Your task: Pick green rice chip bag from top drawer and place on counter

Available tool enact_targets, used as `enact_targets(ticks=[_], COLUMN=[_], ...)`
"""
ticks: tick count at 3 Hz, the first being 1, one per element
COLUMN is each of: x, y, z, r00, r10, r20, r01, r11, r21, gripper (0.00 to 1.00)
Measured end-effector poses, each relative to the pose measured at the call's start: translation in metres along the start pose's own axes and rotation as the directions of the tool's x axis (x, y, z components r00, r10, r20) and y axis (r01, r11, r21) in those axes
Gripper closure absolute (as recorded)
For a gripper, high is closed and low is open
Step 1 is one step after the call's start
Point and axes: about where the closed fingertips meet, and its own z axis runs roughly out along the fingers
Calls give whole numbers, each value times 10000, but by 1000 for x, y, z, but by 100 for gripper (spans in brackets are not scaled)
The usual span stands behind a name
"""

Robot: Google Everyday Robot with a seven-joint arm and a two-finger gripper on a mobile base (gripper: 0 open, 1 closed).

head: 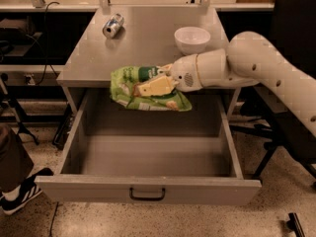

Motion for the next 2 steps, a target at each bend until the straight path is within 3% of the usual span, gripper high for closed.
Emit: enact_targets(ticks=[1,2], x=[-26,-55], y=[-21,-64], z=[1,27], r00=[9989,9979], r10=[-144,7], r20=[-437,-643], r01=[184,194], r11=[9956,9500], r21=[924,3118], gripper=[100,100])
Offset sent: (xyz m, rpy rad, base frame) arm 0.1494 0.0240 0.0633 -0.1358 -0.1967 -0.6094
